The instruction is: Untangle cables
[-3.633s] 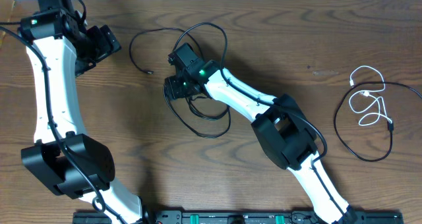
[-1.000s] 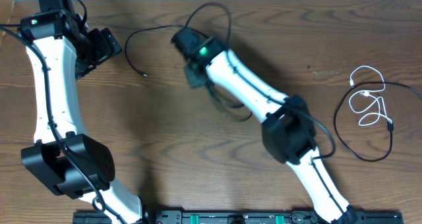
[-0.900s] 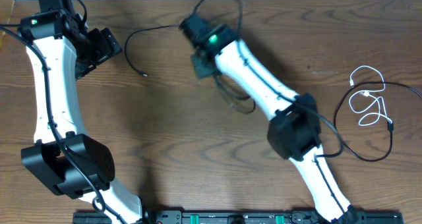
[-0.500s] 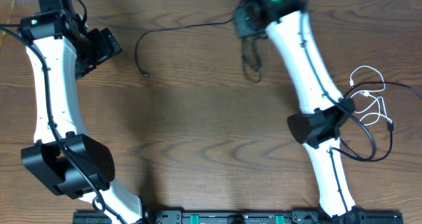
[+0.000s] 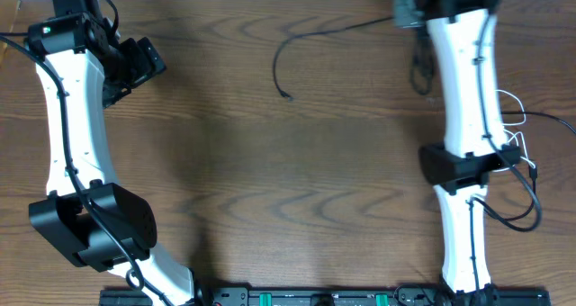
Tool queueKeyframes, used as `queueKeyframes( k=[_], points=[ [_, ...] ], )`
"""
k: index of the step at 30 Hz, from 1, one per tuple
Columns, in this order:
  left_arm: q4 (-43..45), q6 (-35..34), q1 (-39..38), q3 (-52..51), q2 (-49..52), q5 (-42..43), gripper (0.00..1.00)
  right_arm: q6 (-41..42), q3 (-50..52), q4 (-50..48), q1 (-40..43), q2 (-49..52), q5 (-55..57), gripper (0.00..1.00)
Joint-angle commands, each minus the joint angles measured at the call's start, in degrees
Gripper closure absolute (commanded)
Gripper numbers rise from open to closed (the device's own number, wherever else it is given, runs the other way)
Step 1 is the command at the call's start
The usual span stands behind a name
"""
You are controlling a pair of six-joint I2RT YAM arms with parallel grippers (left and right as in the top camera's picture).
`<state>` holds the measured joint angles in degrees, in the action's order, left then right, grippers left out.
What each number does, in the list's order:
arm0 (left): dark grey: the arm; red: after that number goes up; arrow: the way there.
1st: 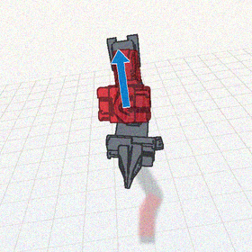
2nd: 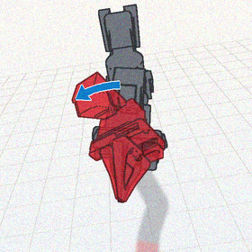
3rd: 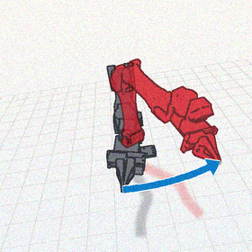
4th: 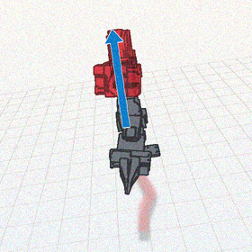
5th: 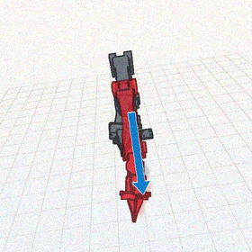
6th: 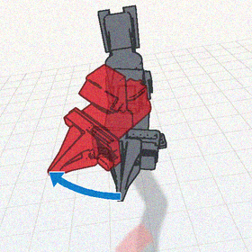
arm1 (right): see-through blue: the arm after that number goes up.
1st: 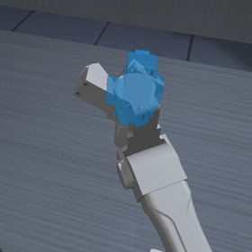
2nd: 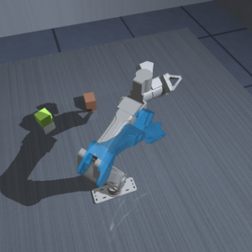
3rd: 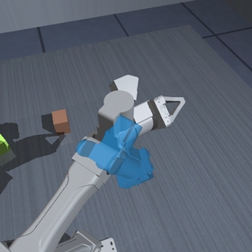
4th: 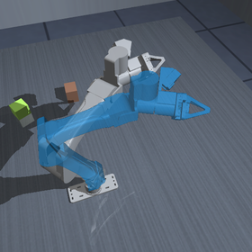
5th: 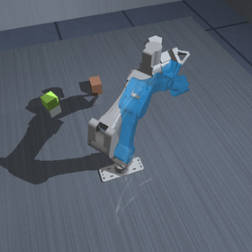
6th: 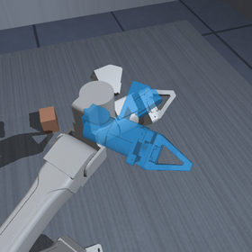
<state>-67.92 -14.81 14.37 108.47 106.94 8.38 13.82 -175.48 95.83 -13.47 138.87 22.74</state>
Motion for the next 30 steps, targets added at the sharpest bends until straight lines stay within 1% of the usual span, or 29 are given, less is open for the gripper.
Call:
queueKeyframes(
  k=[1, 5, 9, 11, 15, 18, 22, 27, 30],
  points=[
    [-0.2, 0.1, 0.1, 0.9, -0.2, -0.9, 0.08, 1.2, -1.1, 0.7, 4.6, -7.8, 3.3, 0.99],
    [-0.1, 0.1, 0.0, 0.9, -0.2, -0.9, 0.08, 1.6, -1.1, 1.5, 8.7, -12.2, 3.3, 0.99],
    [-0.2, 0.1, 0.0, 0.9, -0.2, -0.9, 0.08, 1.6, -1.1, 1.5, 10.8, -15.2, 4.2, 0.99],
    [-0.2, 0.1, 0.0, 0.9, -0.2, -0.9, 0.08, 1.6, -1.1, 1.5, 11.1, -15.9, 7.3, 0.99],
    [-0.2, 0.1, 0.0, 0.9, -0.2, -0.9, 0.08, 1.6, -0.7, 1.5, 11.2, -16.4, 17.7, 0.99],
    [-0.2, 0.1, 0.0, 0.9, -0.2, -0.9, 0.08, 1.6, 0.5, 1.5, 11.6, -16.4, 19.1, 0.99],
    [-0.4, 0.1, 0.0, 0.9, -0.2, -0.9, 0.08, 1.6, 5.9, 1.5, 12.2, -16.4, 17.3, 0.99],
    [-0.4, 0.1, 0.0, 0.9, -0.2, -0.9, 0.08, 2.6, 16.0, 1.4, 12.2, -16.4, 14.3, 0.99],
    [-0.4, 0.1, 0.0, 0.9, -0.2, -0.9, 0.08, 4.2, 23.1, -0.6, 12.5, -16.3, 12.5, 0.99]
  ],
)
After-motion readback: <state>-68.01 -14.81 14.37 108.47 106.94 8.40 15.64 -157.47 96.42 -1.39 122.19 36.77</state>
